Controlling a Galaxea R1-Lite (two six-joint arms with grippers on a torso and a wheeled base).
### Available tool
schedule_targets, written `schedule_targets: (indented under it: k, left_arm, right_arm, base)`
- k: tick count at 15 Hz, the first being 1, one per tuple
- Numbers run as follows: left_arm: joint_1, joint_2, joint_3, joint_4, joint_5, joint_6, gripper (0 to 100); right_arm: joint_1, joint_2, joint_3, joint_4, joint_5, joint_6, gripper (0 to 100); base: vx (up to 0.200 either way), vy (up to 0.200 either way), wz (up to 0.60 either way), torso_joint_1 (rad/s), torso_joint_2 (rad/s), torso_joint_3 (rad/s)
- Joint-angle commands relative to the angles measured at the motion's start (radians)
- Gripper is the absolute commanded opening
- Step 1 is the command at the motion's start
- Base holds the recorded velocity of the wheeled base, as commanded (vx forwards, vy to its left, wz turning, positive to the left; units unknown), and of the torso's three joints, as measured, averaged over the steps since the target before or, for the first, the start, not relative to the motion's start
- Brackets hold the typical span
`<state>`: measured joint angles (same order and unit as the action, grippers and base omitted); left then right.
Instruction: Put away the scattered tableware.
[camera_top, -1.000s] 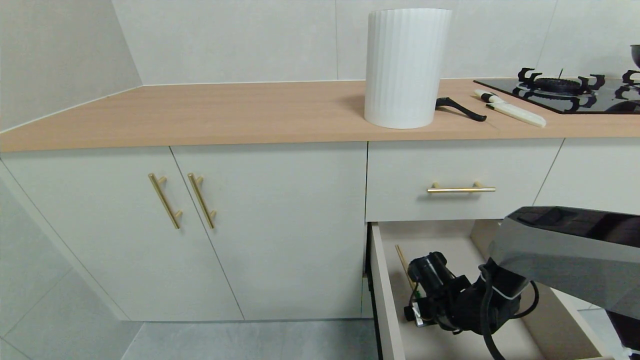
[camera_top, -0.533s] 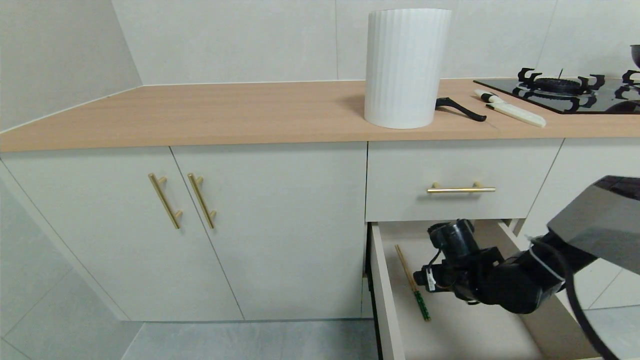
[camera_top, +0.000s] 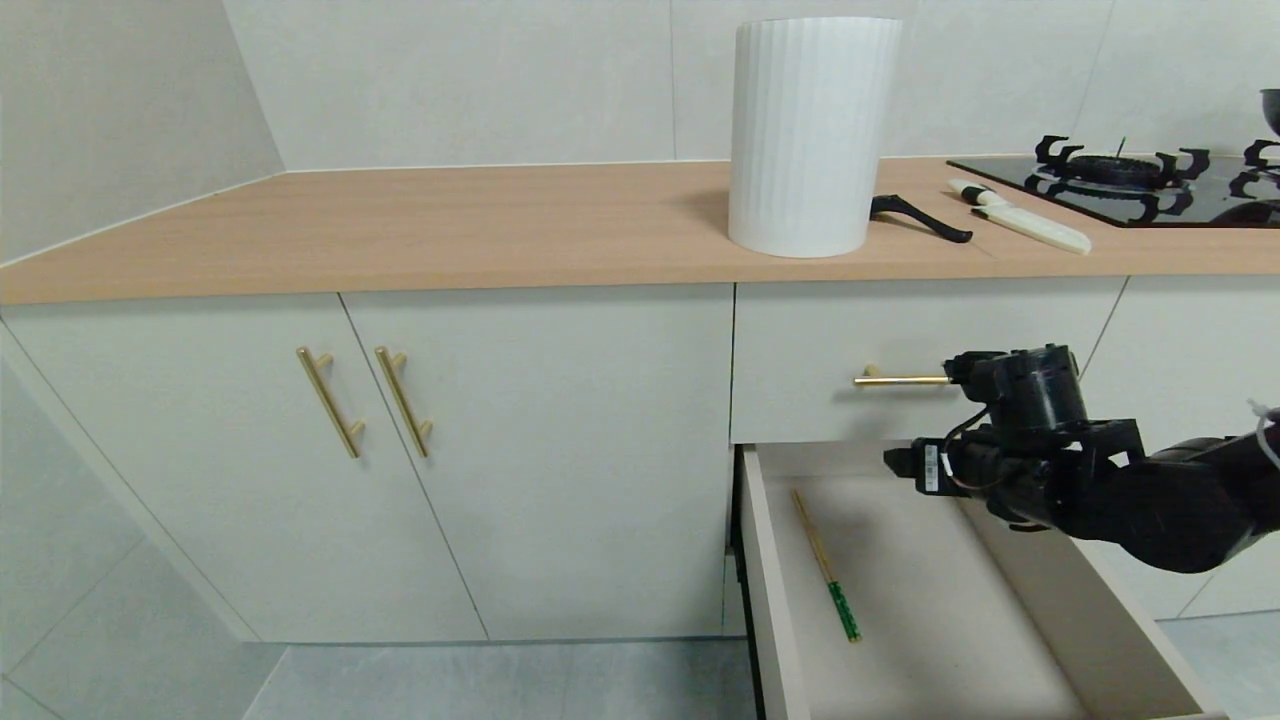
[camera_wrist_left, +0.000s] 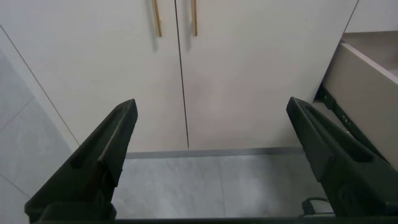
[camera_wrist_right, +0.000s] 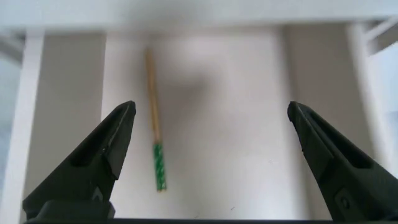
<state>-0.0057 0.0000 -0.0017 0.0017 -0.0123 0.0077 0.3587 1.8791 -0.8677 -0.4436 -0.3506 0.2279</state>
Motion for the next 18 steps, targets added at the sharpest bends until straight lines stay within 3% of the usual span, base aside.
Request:
schedule_targets:
  k: [1,8,18]
  left_arm:
    - [0.0,0.002,0.0,0.0,0.0,0.0,100]
    - [0.0,0.002,0.0,0.0,0.0,0.0,100]
    - [0.0,0.002,0.0,0.0,0.0,0.0,100]
  right_arm:
    - [-0.004,-0.043,-0.001,-0.001,0.001,0.001,100]
    - [-0.017,-0.086,0.001,-0.001,-0.001,-0.002,100]
    - [-0.017,-0.083,0.009,-0.001,0.002,-0.024,100]
  base:
    - [0.0,0.0,0.0,0.0,0.0,0.0]
    - [0.0,0.0,0.0,0.007,-0.04,-0.03]
    - [0.0,0.0,0.0,0.14,-0.43,-0.294]
